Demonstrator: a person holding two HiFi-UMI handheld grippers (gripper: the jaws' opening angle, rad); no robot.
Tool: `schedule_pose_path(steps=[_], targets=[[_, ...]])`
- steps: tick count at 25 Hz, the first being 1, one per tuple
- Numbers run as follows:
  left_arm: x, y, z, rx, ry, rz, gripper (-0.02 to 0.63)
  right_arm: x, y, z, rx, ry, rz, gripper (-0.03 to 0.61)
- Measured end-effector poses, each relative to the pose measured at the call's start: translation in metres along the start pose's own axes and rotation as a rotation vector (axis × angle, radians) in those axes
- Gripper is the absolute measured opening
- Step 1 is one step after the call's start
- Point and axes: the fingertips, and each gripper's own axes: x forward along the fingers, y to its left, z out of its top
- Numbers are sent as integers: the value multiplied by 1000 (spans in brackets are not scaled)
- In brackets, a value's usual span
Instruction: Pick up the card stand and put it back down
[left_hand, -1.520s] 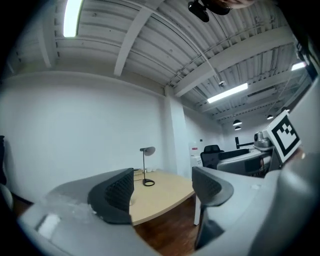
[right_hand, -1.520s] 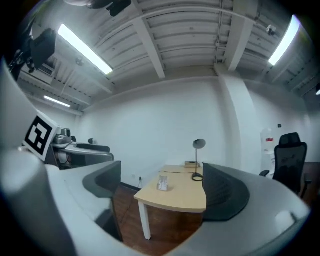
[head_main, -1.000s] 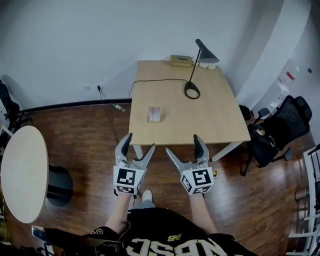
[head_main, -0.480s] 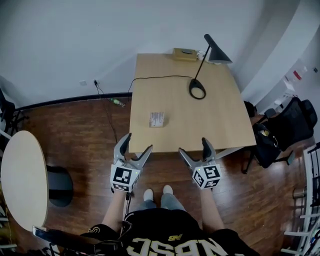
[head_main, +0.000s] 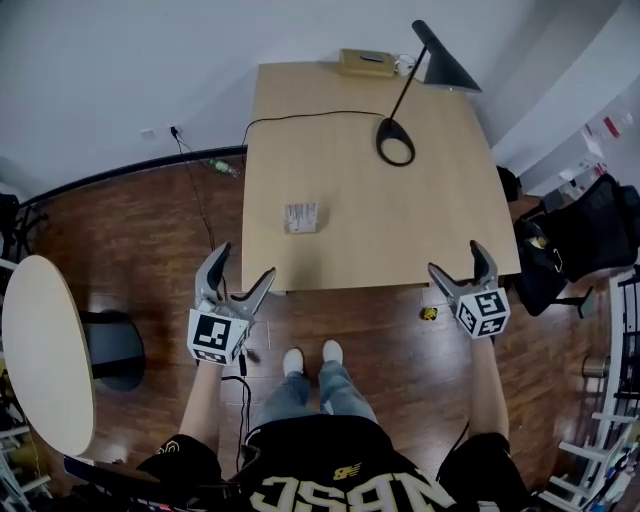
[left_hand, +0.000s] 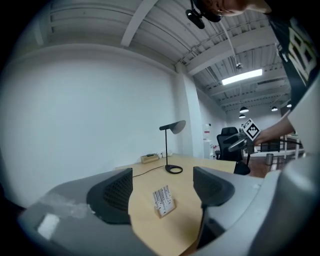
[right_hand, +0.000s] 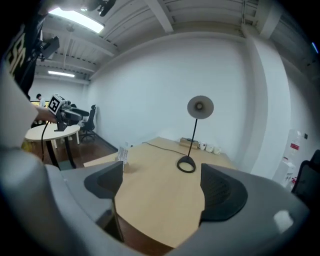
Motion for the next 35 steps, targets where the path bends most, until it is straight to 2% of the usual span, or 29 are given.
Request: schedule_pose_path(steps=[3,8,13,17,19,23,27,29,31,35], targets=[[9,4,-18,39,41,-1,385,41,-2,-14,-29,50,80,494],[39,7,-40,5,66,-9,383,131,21,-23,-54,52,253,494],[46,6,-71,-82,110,30,383,215,101,-54,-90,110,506,494],[56,5,-98,-124,120,46,385,274,153,-70,-60,119,644,491],[59,3,-110,-138,137,47,385,294,175,-81,-59,132,699,470],[61,2,-121,-163,148,60,385,323,208,-92,-95,165,764,425],[57,8,-122,-189,130,86,385,335,229,-94,-209,195,789,351],[54,11,-121,-197,127,96,384,336,239,-89,-234,189,814,282],[53,13,-121,-201,129,106,383,337,247,-87,-251,194,824,158],[53,16,-114,-202,120,113,383,331,252,-80,-255,201,803,138]])
